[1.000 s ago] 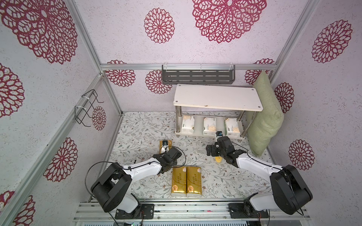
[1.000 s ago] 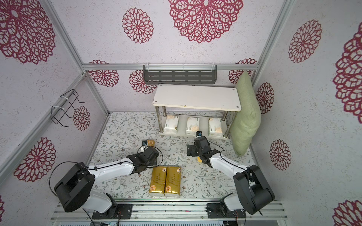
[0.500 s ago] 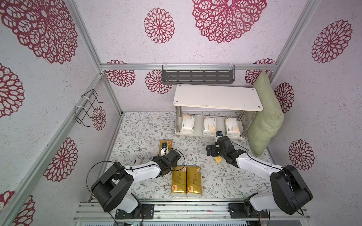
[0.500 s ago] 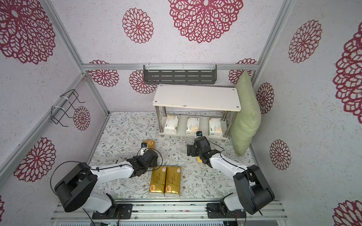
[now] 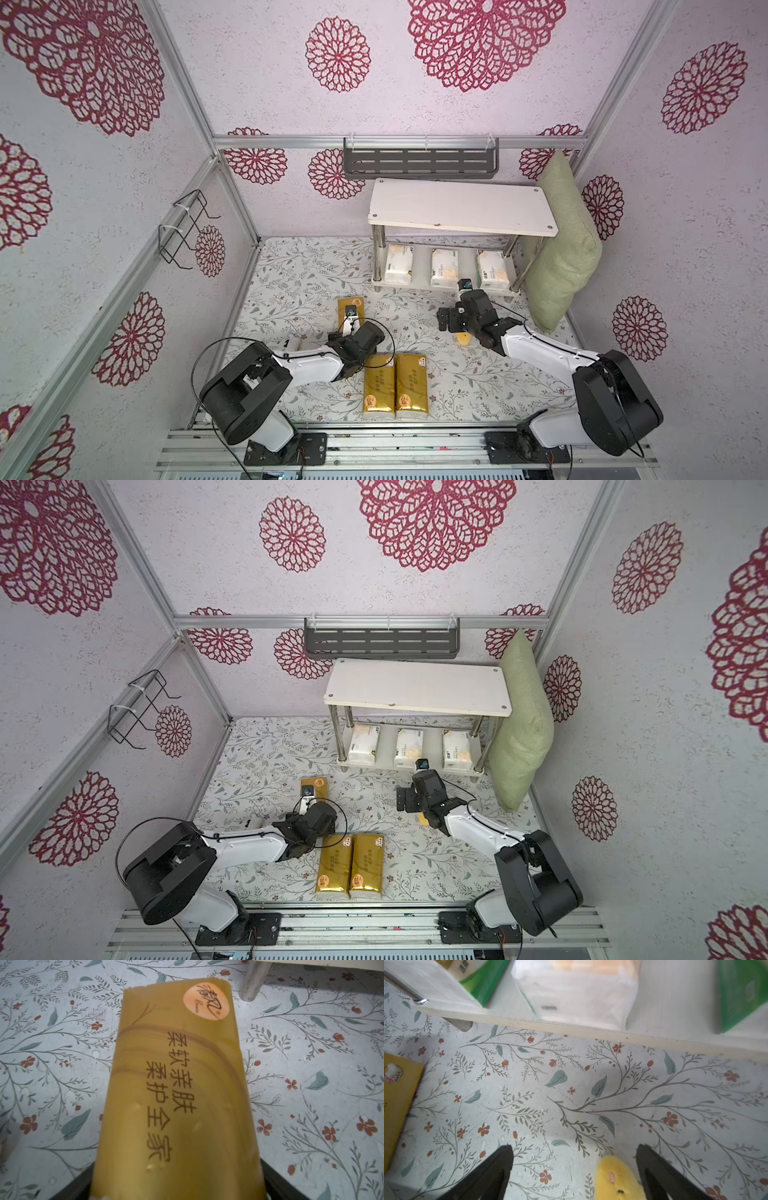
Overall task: Place the tissue boxes on the shelf by color
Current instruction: Pick up the box of tissues from the center of the board.
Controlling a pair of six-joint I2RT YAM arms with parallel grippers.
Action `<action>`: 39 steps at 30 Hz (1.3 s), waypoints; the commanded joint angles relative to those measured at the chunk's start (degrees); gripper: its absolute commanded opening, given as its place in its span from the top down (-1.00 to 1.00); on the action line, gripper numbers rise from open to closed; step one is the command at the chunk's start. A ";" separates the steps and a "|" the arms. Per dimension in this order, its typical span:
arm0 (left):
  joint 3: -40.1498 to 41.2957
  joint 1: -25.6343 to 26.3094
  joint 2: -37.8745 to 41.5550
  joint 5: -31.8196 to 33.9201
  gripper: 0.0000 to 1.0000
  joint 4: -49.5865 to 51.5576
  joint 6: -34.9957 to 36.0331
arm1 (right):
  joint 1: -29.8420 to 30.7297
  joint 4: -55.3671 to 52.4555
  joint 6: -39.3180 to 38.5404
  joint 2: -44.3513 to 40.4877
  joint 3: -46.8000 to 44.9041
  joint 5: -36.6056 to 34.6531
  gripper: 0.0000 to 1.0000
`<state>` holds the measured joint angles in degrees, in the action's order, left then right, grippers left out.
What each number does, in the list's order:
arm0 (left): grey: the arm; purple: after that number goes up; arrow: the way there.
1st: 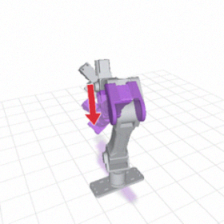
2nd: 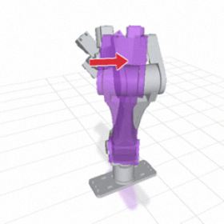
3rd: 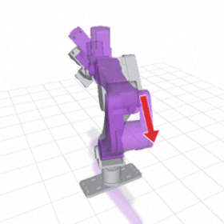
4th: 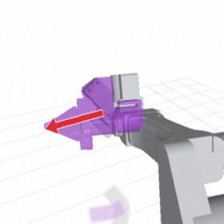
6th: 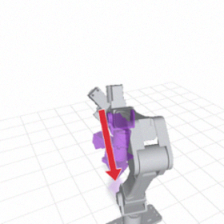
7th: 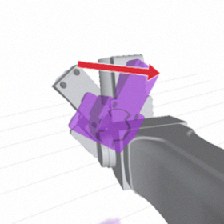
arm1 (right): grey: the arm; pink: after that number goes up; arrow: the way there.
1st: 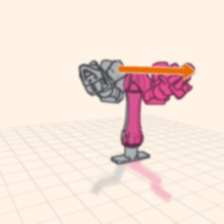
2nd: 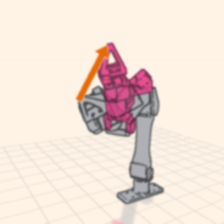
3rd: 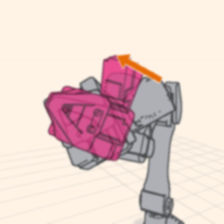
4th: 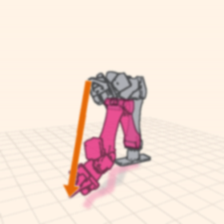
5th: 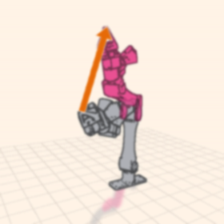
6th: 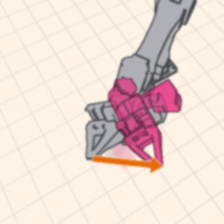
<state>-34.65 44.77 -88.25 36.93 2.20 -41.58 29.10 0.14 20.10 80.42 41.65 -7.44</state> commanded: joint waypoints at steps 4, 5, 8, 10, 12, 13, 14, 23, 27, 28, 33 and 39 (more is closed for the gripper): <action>-0.27 1.15 1.27 2.07 -0.70 2.00 0.89 | 0.26 0.66 0.21 -1.65 -0.69 -0.07 -0.98; -0.48 1.14 1.75 2.31 -0.69 2.53 0.88 | 0.25 0.66 0.21 -1.67 -0.74 -0.12 -0.98; -1.18 1.27 3.11 3.10 -0.65 4.33 0.96 | 0.27 0.71 0.21 -1.82 -0.80 -0.19 -0.98; -1.62 1.29 3.75 3.35 -0.63 5.23 1.15 | 0.29 0.65 0.20 -1.89 -0.92 -0.20 -0.98; -2.33 1.19 4.50 3.58 -0.62 6.61 1.26 | 0.29 0.66 0.19 -2.02 -0.87 -0.20 -0.98; -2.58 1.28 4.89 3.66 -0.62 7.25 1.41 | 0.31 0.70 0.13 -2.11 -0.95 -0.28 -0.98; -2.93 1.23 5.41 3.83 -0.62 7.95 1.31 | 0.27 0.56 0.12 -2.20 -0.98 -0.34 -0.98; -10.97 0.85 9.63 4.38 -0.61 19.89 3.99 | 0.28 0.35 -0.06 -2.90 -1.04 -0.56 -0.98; -16.86 -0.84 10.20 3.13 -0.58 28.44 3.28 | 0.30 0.06 -0.19 -3.12 -0.88 -0.58 -0.98; -17.69 -1.07 10.64 2.88 -0.59 29.47 3.36 | 0.29 0.06 -0.23 -3.23 -0.82 -0.64 -0.98; -23.05 -3.23 13.50 1.08 -0.60 35.12 4.25 | 0.32 -0.53 -0.50 -3.78 -0.67 -0.73 -0.98; -29.82 -7.37 16.15 -4.70 -0.60 38.85 8.96 | 0.31 -0.93 -0.81 -4.20 -0.51 -0.82 -0.98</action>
<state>-61.21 39.40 -74.15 35.20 38.30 -35.90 29.10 -0.30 20.03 78.28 40.64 -7.46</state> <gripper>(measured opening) 0.801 0.991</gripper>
